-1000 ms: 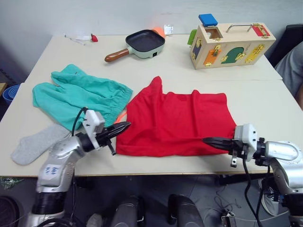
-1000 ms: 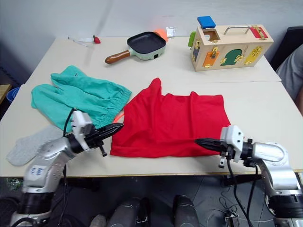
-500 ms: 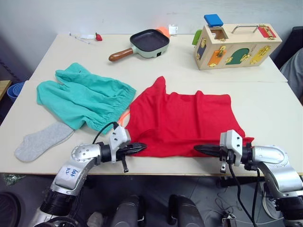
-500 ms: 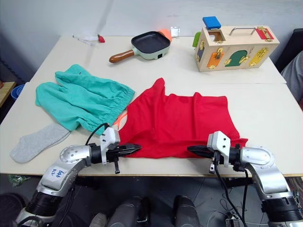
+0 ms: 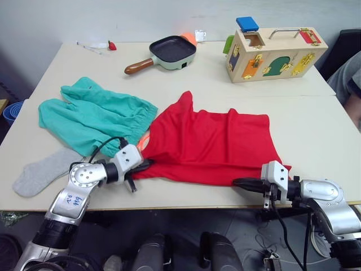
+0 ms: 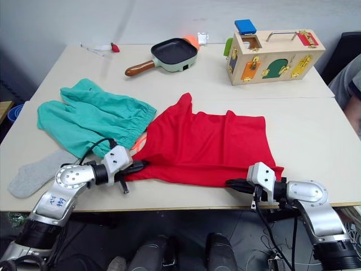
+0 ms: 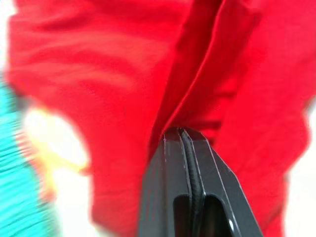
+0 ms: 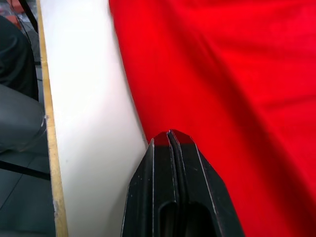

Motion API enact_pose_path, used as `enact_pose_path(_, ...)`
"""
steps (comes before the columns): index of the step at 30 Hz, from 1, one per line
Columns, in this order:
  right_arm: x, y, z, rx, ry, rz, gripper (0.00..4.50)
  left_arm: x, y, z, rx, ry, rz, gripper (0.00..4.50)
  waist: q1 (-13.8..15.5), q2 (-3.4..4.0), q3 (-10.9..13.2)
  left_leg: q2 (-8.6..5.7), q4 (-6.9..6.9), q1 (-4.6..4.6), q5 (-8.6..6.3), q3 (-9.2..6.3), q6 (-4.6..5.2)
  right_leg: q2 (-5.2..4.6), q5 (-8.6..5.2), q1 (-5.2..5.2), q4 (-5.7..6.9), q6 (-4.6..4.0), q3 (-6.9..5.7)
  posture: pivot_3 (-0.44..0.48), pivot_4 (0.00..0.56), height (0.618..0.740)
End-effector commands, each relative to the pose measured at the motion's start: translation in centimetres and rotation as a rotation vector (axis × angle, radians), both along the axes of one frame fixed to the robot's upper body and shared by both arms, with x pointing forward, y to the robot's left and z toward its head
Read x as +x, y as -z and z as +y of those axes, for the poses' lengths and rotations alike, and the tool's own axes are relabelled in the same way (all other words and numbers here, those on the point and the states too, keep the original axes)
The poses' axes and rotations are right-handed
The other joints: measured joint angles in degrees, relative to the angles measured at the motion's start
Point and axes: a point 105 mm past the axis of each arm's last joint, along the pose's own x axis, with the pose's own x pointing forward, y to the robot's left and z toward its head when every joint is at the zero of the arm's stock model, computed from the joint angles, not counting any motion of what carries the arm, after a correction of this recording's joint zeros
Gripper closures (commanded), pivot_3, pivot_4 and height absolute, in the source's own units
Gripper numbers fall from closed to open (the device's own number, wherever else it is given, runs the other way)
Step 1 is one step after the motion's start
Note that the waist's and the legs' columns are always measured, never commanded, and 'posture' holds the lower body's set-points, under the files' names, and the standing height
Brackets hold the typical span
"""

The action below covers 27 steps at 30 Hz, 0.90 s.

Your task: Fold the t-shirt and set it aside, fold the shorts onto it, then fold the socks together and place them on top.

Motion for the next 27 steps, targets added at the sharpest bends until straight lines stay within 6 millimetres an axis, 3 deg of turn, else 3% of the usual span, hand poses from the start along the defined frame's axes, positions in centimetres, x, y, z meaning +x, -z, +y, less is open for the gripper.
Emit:
enact_pose_path(1, 0.3, -0.7, -0.7, -0.004, 0.038, -0.048, 4.5, 1.0, -1.6, 0.8, -0.081, -0.032, -0.071, 4.46, 0.0, 0.0, 0.0, -0.01, 0.0, 0.0, 0.0, 0.0, 0.0, -0.01, 0.0, 0.0, 0.01, 0.0, 0.0, 0.0, 0.15, 0.74)
enact_pose_path(8, 0.8, -0.7, -1.7, 0.02, 0.124, -0.055, 4.5, -0.3, -2.9, 0.3, -0.305, 0.024, 0.057, 4.46, 0.0, -0.01, 0.0, -0.03, 0.0, -0.05, -0.03, 0.0, 0.03, 0.0, 0.0, 0.0, -0.02, 0.0, -0.04, 0.0, 0.15, 0.74)
enact_pose_path(15, 1.8, -0.1, -3.9, 0.007, 0.253, -0.062, 4.5, 0.1, -3.0, 1.8, -0.265, -0.052, 0.075, 4.46, 0.0, -0.03, 0.0, -0.04, 0.02, -0.03, -0.01, 0.0, 0.03, 0.02, 0.0, 0.03, 0.0, 0.01, -0.05, 0.0, 0.15, 0.74)
enact_pose_path(21, 2.0, 2.0, -7.8, -0.113, 0.39, -0.061, 4.5, -1.1, -3.6, 2.7, -0.218, -0.015, 0.059, 4.46, -0.1, -0.19, -0.1, -0.04, 0.01, -0.02, -0.02, 0.0, 0.02, 0.02, 0.0, 0.03, -0.01, 0.01, -0.04, 0.0, 0.15, 0.74)
enact_pose_path(27, 3.2, 1.8, -11.5, -0.194, 0.489, -0.104, 4.5, -4.0, -3.0, 1.0, -0.228, 0.131, 0.13, 4.46, 0.0, -0.45, -0.3, -0.05, 0.0, 0.06, -0.03, -0.02, 0.01, -0.03, 0.0, 0.15, -0.11, 0.01, 0.0, 0.0, 0.15, 0.74)
